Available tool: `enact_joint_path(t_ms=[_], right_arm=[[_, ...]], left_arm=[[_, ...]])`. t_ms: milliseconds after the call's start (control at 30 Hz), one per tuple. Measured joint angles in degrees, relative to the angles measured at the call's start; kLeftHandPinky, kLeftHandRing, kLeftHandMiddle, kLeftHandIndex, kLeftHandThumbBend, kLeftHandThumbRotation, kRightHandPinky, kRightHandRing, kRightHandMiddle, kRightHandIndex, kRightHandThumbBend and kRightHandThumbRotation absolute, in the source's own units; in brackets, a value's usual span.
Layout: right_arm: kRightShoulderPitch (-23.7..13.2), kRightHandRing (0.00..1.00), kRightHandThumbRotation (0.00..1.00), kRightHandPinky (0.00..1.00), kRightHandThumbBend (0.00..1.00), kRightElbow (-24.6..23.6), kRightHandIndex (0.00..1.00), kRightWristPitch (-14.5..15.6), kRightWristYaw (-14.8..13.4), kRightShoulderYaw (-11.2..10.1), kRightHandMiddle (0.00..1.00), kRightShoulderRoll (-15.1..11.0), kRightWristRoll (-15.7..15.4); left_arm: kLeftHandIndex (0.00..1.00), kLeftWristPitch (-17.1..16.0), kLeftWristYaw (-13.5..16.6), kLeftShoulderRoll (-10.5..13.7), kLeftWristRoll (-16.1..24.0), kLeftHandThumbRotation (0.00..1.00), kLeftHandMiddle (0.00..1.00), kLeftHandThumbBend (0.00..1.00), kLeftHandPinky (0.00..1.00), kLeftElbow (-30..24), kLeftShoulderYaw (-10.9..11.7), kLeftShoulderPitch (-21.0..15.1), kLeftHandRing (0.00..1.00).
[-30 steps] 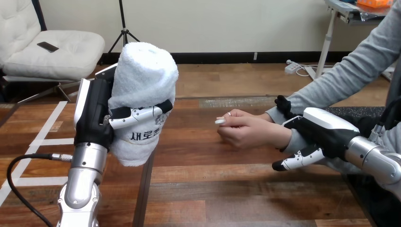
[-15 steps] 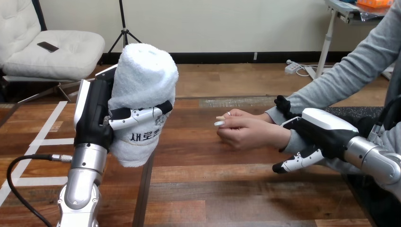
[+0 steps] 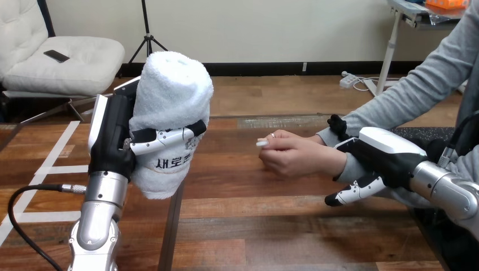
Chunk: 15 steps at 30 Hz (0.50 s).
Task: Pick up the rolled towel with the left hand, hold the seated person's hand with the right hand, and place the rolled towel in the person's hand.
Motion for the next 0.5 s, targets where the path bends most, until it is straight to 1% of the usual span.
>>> enact_joint_path(t_ms=[333, 500], right_arm=[[0.43, 0.57, 0.33, 0.51, 0.9, -0.34, 0.61, 0.01, -1.72, 0.0, 0.61, 0.0, -1.17], [0.69, 0.57, 0.34, 0.51, 0.89, -0.55, 0.61, 0.04, -2.01, 0.0, 0.61, -0.01, -1.37]], left_arm=[[0.4, 0.0, 0.01, -0.01, -0.01, 0.0, 0.39, 0.6, 0.29, 0.0, 0.0, 0.2, 0.33], [0.4, 0.0, 0.01, -0.01, -0.01, 0.0, 0.39, 0.6, 0.29, 0.0, 0.0, 0.38, 0.33]])
